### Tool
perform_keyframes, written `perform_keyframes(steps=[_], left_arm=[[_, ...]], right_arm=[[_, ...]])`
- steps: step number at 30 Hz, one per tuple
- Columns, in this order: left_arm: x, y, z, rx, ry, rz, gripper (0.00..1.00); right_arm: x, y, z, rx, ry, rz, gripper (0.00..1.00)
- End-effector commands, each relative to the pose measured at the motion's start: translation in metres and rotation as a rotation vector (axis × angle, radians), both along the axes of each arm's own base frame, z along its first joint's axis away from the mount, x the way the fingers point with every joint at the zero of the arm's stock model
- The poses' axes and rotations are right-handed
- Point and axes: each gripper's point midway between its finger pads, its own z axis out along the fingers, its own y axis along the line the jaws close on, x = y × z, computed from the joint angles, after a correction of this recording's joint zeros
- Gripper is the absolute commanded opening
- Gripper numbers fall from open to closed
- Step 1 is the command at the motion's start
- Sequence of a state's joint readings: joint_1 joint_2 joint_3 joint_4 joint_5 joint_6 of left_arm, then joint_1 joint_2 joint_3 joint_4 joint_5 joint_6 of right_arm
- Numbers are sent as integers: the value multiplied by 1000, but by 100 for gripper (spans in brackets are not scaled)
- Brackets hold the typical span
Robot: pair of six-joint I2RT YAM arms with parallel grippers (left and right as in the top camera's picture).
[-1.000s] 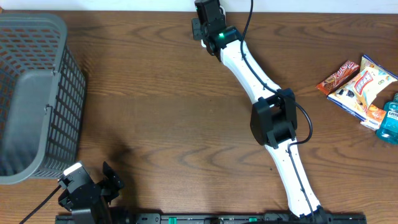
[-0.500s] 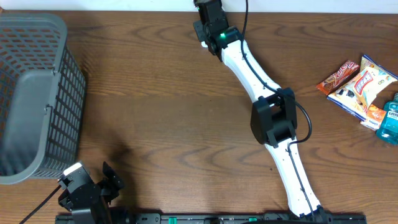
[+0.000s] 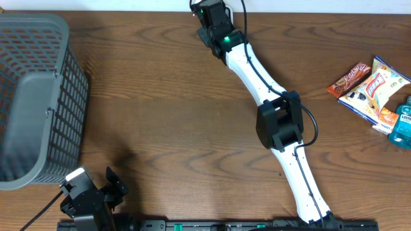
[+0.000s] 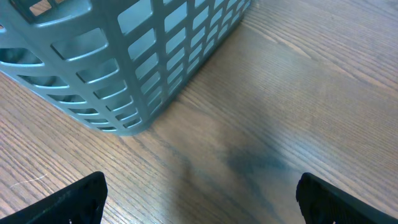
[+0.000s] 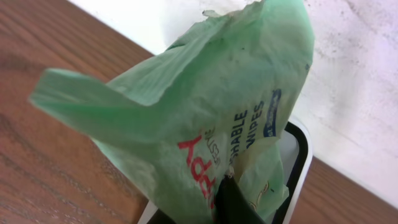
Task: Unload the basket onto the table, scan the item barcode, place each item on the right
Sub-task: 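Hold the wipes packet up in front of the scanner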
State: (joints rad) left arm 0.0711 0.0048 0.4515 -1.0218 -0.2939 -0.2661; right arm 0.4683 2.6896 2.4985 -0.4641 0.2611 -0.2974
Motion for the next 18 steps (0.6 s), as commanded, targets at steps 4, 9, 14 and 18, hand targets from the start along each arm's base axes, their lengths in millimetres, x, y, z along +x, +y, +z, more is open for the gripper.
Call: perform_keyframes(steps=[4, 9, 14, 18], left_arm=[[-1, 2, 4, 0, -14, 14, 97], [-1, 2, 4, 0, -14, 14, 97], [-1, 2, 4, 0, -14, 14, 97], [-1, 2, 4, 0, -14, 14, 97]], right_arm=[[-20, -1, -47, -320, 84, 140, 1], [-24, -8, -41, -440, 80, 150, 1], [-20, -1, -10, -414, 25, 181, 1], [-9, -2, 13, -443, -46, 229, 1]])
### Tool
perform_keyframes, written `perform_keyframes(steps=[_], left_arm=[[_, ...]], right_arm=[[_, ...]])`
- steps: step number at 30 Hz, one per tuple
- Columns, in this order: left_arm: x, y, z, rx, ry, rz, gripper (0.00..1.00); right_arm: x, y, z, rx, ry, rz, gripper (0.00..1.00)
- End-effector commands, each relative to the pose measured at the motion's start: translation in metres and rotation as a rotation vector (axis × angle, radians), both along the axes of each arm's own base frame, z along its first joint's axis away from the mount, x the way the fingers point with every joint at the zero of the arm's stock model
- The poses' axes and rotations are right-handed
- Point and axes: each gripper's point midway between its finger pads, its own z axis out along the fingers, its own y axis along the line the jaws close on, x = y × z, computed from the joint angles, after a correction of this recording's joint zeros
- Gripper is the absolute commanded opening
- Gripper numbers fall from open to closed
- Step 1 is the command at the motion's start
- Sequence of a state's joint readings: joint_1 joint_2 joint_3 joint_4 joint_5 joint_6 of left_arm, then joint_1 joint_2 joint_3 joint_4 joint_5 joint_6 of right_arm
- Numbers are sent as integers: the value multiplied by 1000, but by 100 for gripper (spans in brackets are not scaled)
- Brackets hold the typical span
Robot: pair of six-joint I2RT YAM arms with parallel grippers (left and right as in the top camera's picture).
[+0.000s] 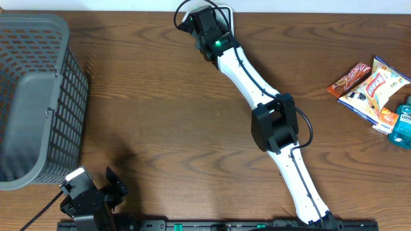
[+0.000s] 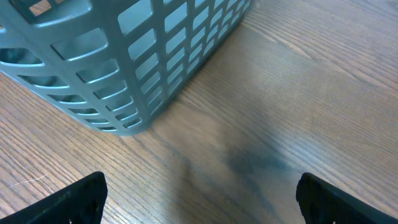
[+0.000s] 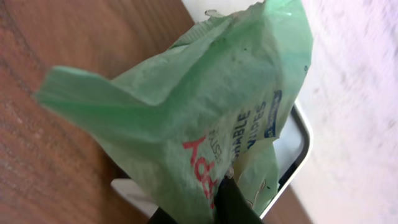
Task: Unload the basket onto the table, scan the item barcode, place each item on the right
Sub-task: 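Hold the wipes packet up in front of the scanner, then carry the wipes packet to the right edge and release it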
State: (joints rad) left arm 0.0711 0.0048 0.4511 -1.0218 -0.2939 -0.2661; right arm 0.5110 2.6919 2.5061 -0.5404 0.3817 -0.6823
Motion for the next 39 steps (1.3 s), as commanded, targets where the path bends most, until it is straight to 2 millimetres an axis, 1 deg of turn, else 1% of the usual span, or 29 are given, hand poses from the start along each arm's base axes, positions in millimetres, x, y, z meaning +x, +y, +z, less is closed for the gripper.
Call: perform_keyframes(steps=[1, 7, 10, 11, 15, 17, 19, 22, 23, 24, 25, 27, 29, 31, 33, 34, 35, 37, 38, 39], left_arm=[[-1, 2, 4, 0, -14, 14, 97], [-1, 2, 4, 0, -14, 14, 97], [-1, 2, 4, 0, -14, 14, 97], [-1, 2, 4, 0, -14, 14, 97], [-1, 2, 4, 0, -14, 14, 97], [-1, 2, 4, 0, -14, 14, 97], [-1, 2, 4, 0, -14, 14, 97], [-1, 2, 4, 0, -14, 14, 97], [-1, 2, 4, 0, -14, 14, 97], [-1, 2, 4, 0, -14, 14, 97], [-1, 2, 4, 0, -14, 14, 97], [-1, 2, 4, 0, -14, 14, 97], [-1, 2, 4, 0, -14, 14, 97], [-1, 2, 4, 0, -14, 14, 97], [-1, 2, 4, 0, -14, 14, 98], [-1, 2, 4, 0, -14, 14, 97], [-1, 2, 4, 0, -14, 14, 97], [-1, 2, 4, 0, -14, 14, 97], [-1, 2, 4, 0, -14, 14, 97], [-1, 2, 4, 0, -14, 14, 97]], right_arm=[[9, -5, 22, -37, -44, 69, 1], [12, -14, 17, -30, -18, 87, 1], [3, -9, 4, 26, 66, 167, 1], [1, -10, 0, 34, 88, 177, 1], [1, -24, -5, 21, 108, 135, 1], [2, -31, 4, 32, 95, 82, 1], [-3, -36, 18, 32, 98, 56, 1], [-17, -53, 49, 9, 118, 14, 1], [-23, -62, 61, 6, 127, -4, 1], [-30, -75, 81, 14, 131, -33, 1], [-33, -82, 90, 21, 132, -47, 1], [-40, -108, 116, 51, 126, -106, 1], [-43, -140, 135, 86, 121, -180, 1], [-44, -172, 144, 139, 119, -277, 1], [-43, -210, 144, 196, 126, -394, 1], [-42, -224, 139, 209, 136, -429, 1], [-42, -240, 130, 219, 157, -460, 1], [-42, -270, 105, 236, 206, -531, 1], [-44, -289, 86, 239, 238, -581, 1], [-46, -303, 72, 237, 262, -613, 1]])
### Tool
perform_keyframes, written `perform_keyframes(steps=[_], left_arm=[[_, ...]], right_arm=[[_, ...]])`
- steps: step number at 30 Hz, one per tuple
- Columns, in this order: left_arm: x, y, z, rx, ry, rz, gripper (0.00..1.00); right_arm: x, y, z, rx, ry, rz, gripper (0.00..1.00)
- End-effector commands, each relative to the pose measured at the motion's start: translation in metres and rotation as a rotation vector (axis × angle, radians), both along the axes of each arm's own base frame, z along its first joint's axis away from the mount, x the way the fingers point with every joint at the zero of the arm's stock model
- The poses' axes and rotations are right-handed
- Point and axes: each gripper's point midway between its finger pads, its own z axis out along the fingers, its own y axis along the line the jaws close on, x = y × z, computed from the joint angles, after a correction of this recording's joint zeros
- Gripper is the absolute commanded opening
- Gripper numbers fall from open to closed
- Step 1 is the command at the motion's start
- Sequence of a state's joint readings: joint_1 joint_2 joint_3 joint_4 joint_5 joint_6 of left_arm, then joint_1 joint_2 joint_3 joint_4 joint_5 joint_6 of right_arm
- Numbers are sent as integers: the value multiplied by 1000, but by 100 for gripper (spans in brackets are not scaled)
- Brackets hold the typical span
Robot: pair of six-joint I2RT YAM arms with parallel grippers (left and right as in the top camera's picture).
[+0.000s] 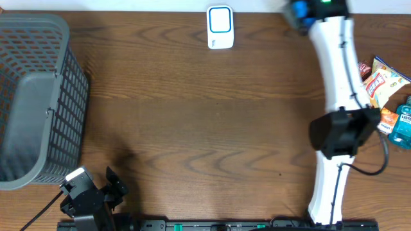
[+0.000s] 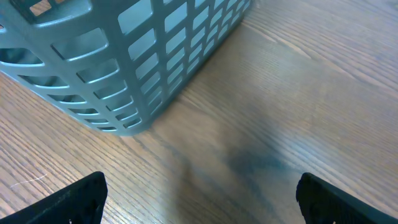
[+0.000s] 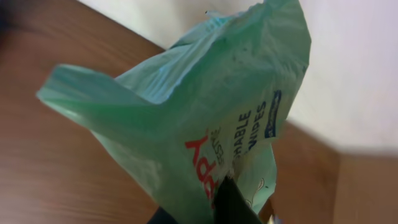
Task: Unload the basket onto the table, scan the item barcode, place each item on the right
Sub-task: 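Carry the wipes packet to the right edge and release it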
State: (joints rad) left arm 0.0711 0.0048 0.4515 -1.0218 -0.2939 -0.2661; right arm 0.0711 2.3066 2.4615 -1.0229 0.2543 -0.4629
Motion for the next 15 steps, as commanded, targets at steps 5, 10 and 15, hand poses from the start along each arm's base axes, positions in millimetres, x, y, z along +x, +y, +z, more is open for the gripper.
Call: perform_keyframes(steps=[5, 10, 15], left_arm=[[-1, 2, 4, 0, -14, 14, 97], [-1, 2, 4, 0, -14, 14, 97], [-1, 2, 4, 0, -14, 14, 97]], right_arm=[[-17, -83, -130, 78, 191, -244, 1], [-32, -114, -165, 52, 225, -329, 1], [-51, -153, -195, 12, 239, -434, 4]])
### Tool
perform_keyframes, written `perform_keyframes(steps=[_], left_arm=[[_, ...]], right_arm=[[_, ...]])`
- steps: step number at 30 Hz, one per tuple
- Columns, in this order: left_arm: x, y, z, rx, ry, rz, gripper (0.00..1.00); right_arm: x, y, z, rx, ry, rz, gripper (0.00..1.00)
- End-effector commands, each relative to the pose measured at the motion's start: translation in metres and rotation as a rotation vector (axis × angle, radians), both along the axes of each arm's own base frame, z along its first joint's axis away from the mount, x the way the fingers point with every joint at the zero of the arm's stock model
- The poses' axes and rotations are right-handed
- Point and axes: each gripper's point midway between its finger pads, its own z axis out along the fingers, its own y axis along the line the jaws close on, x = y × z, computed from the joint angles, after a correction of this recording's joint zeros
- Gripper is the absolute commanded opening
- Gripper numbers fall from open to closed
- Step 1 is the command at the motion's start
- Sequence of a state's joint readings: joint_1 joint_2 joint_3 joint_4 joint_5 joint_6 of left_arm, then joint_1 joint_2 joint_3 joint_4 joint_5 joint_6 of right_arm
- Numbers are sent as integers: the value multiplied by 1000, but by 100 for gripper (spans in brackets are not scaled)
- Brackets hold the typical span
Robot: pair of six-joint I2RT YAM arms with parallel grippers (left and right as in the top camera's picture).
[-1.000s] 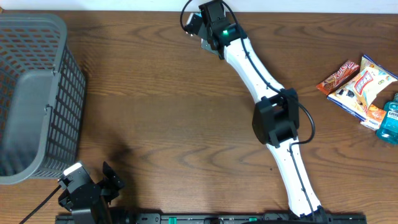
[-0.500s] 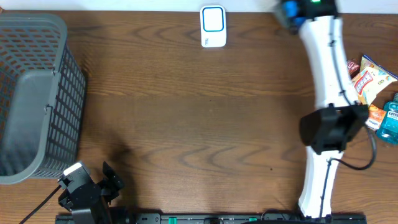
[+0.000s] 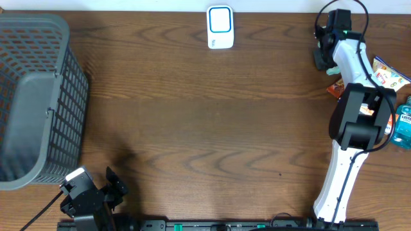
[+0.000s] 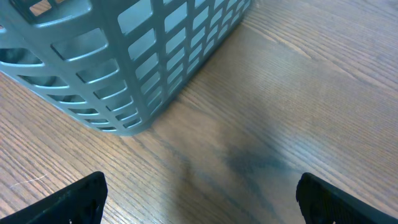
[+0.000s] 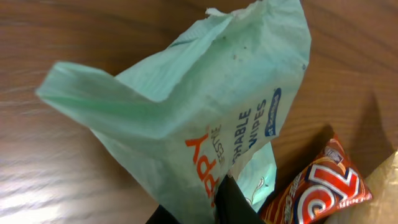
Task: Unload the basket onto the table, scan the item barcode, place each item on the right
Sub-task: 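Carry the wipes packet to the right edge and release it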
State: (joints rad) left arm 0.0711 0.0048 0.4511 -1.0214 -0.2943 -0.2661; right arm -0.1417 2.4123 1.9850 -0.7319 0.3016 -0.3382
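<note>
A light green wipes pack (image 5: pixel 186 106) with orange and blue print fills the right wrist view, and my right gripper (image 5: pixel 200 210) is shut on its lower edge. It hangs just above the wood beside a red snack bar (image 5: pixel 317 193). Overhead, the right gripper (image 3: pixel 320 58) is at the back right and hides the pack beneath it. The white and blue scanner (image 3: pixel 219 27) lies uncovered at the back middle. My left gripper (image 4: pixel 199 196) stays open and empty at the front left, low over the table.
A grey slatted basket (image 3: pixel 32 96) stands at the left, and its corner (image 4: pixel 124 68) is close ahead of the left gripper. At the right edge lie a chips bag (image 3: pixel 387 78), the red bar (image 3: pixel 334 87) and a blue bottle (image 3: pixel 403 125).
My right gripper, still shut on the wipes pack, has moved from the back edge of the table down and right, to just beside the red snack bar. The left arm has not moved.
The right gripper first held the wipes pack right over the scanner at the back middle, and then stayed there, a little further left. After that it was far to the right at the back edge with the scanner uncovered. Now it is at the snack pile.
</note>
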Motion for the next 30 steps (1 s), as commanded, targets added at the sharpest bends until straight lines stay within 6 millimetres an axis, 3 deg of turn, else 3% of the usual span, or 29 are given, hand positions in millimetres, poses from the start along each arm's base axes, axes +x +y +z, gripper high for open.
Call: perform_keyframes(steps=[1, 3, 4, 6, 7, 8, 9, 11, 15, 19, 25, 30], left_arm=[[-1, 2, 4, 0, -14, 14, 97], [-1, 2, 4, 0, -14, 14, 97], [-1, 2, 4, 0, -14, 14, 97], [-1, 2, 4, 0, -14, 14, 97], [-1, 2, 4, 0, -14, 14, 97], [-1, 2, 4, 0, -14, 14, 97], [-1, 2, 4, 0, -14, 14, 98], [-1, 2, 4, 0, -14, 14, 97], [-1, 2, 4, 0, -14, 14, 97], [-1, 2, 4, 0, -14, 14, 97], [-1, 2, 4, 0, -14, 14, 97], [-1, 2, 4, 0, -14, 14, 97]], right_arm=[[-18, -33, 1, -44, -4, -130, 5], [-31, -55, 3, -101, 1, -233, 10], [-36, -68, 7, -144, 0, -279, 17], [-43, -88, 24, -229, -19, -346, 45], [-43, -91, 34, -244, -29, -354, 64], [-42, -91, 46, -246, -50, -356, 91], [-39, -88, 59, -238, -78, -353, 99], [-32, -78, 88, -210, -141, -333, 99], [-20, -38, 163, -42, -327, -242, 99], [-29, 10, 239, 194, -499, -167, 99], [-84, 70, 336, 455, -640, -22, 99], [-155, 88, 397, 469, -721, 24, 99]])
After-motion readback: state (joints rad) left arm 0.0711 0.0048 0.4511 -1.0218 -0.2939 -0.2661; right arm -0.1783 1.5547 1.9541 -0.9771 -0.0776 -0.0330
